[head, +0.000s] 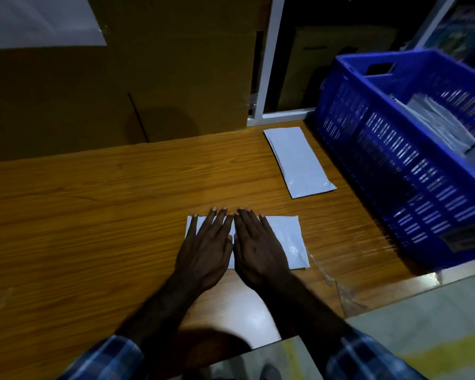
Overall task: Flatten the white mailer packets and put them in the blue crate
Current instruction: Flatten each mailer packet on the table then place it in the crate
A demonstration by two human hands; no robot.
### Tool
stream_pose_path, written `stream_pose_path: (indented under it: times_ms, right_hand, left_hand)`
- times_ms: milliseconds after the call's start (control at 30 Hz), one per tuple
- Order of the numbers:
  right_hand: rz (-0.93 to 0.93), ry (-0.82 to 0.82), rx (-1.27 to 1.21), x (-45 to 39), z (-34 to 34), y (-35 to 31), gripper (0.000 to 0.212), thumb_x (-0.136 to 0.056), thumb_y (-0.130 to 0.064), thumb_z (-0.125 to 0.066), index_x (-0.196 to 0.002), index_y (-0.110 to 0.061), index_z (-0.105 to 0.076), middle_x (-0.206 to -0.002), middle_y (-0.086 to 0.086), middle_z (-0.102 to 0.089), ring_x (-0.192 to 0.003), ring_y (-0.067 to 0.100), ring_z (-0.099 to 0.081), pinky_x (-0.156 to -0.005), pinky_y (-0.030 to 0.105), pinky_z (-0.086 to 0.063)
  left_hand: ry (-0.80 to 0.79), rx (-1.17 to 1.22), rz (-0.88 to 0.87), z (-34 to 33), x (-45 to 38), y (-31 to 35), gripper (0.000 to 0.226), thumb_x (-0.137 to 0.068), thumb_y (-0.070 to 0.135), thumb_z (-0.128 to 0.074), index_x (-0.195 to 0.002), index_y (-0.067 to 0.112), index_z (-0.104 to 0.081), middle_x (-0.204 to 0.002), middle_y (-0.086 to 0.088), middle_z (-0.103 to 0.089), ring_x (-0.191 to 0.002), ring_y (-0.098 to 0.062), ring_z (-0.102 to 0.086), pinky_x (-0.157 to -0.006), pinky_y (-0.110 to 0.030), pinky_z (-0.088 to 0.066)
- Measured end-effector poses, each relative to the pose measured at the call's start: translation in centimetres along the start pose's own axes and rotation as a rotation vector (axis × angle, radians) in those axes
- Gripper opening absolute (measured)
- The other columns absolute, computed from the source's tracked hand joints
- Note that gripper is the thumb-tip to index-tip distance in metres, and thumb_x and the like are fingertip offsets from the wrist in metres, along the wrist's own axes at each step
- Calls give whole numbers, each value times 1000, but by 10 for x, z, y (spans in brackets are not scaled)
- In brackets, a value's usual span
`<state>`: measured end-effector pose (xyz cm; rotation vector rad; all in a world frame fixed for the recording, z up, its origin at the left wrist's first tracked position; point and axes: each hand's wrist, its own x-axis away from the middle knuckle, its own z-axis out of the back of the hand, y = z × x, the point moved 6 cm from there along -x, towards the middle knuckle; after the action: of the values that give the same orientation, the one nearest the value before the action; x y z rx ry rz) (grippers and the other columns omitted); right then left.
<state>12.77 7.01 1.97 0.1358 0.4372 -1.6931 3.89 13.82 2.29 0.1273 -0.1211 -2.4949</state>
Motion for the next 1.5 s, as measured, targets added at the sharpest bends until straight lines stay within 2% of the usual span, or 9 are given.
stream_pose_path:
  times_ms: [267,500,700,767,867,1033,1233,1400,1500]
  right_hand:
    - [-21,-6,-23,1,1,5,48,-106,-25,-35,-143,3,-45,-154,18,-38,-148,26,-28,-118,47,-26]
    - [-273,-133,64,20,15,55,59,-106,-43,-14,-158,-14,-15,-165,1,-6,-152,13,1,-124,40,1]
    - [-352,-166,161,41,29,94,68,-103,-48,-7,-157,-7,-15,-165,9,-6,-153,18,0,-123,40,7]
    - [-353,-158,158,39,30,91,68,-104,-47,-8,-157,-6,-15,-165,9,-6,-153,19,0,-123,39,8]
    - [-363,-166,142,40,29,90,68,-104,-47,-6,-157,-6,-14,-165,10,-4,-152,19,3,-122,37,10]
    - [-348,-174,187,41,29,91,66,-105,-45,-9,-156,-4,-18,-164,12,-9,-153,22,-2,-124,42,0]
    - [-343,-181,155,42,29,92,67,-104,-46,-5,-157,-7,-14,-165,9,-6,-153,20,0,-124,43,0]
    - [-346,-157,147,27,34,80,69,-100,-44,-4,-156,-5,-15,-165,12,-6,-153,22,0,-122,42,9]
    - [-197,-179,37,5,30,42,65,-101,-38,-12,-155,-3,-17,-163,14,-6,-152,27,-6,-122,43,6]
  left_hand:
    - [-56,38,15,-6,2,-4,58,-104,43,-8,-153,21,-28,-160,1,-23,-149,-17,-15,-118,-45,-9]
    - [-21,108,132,-3,16,-33,61,-99,50,-2,-156,29,-5,-162,12,2,-149,-7,7,-119,-39,12]
    - [-71,88,164,2,21,-40,72,-92,58,11,-155,24,8,-160,12,15,-146,-6,20,-116,-38,20]
    - [-36,93,158,12,13,-25,75,-91,58,15,-155,21,6,-162,7,12,-146,-9,19,-118,-39,17]
    - [-4,133,-3,19,-8,28,76,-91,55,19,-155,20,1,-161,5,9,-148,-11,15,-121,-44,5]
    - [-66,39,-105,2,-22,61,59,-103,41,-14,-152,14,-31,-157,-4,-32,-147,-18,-22,-119,-49,-18]
    - [15,102,57,0,-1,-7,64,-101,49,-7,-154,20,-27,-160,5,-22,-147,-9,-19,-120,-34,-9]
    - [-25,92,126,1,6,-23,73,-93,50,5,-156,17,-12,-163,3,-4,-150,-10,0,-121,-37,3]
    - [-33,35,36,4,-6,4,65,-99,42,-6,-153,10,-25,-160,-5,-22,-149,-16,-15,-120,-44,-6]
